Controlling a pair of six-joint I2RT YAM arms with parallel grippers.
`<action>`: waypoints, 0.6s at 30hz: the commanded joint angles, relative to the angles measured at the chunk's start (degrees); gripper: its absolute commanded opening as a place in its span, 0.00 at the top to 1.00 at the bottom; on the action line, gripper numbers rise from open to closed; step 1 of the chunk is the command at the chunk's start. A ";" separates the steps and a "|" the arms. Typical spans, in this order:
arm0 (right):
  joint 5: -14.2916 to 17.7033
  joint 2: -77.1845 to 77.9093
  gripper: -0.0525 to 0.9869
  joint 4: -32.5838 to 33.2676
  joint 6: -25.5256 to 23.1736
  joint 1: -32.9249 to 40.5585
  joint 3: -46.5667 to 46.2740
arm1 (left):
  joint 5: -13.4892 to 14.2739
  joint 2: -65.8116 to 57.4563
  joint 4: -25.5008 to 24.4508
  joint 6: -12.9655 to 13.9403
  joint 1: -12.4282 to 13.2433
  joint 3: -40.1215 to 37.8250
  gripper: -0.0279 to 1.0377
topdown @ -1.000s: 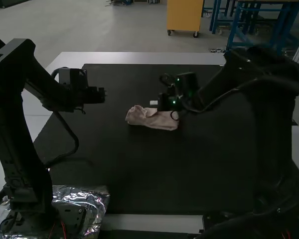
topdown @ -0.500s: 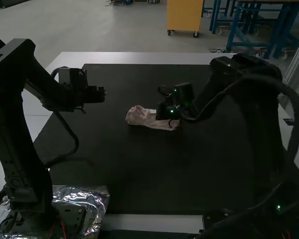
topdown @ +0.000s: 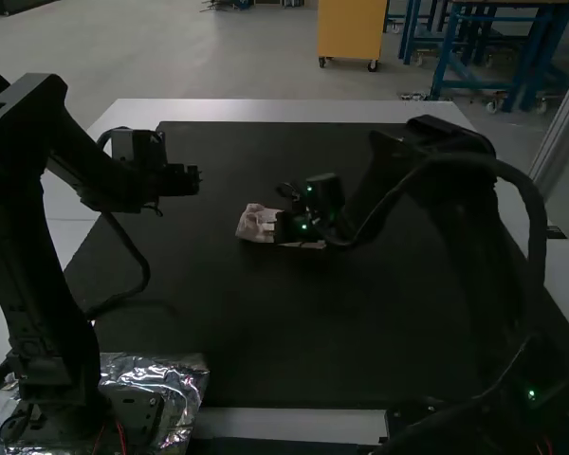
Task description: Fold the towel.
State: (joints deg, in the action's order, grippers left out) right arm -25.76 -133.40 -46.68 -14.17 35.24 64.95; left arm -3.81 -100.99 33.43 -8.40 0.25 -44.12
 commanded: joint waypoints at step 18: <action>-0.96 42.26 0.07 20.22 -4.55 -10.28 -1.40 | 7.94 20.31 -15.06 4.27 -8.69 -12.31 0.06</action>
State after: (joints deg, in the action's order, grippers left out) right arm -26.41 -95.83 -28.29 -18.22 26.22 62.96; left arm 0.71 -84.23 19.29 -6.83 -6.90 -53.89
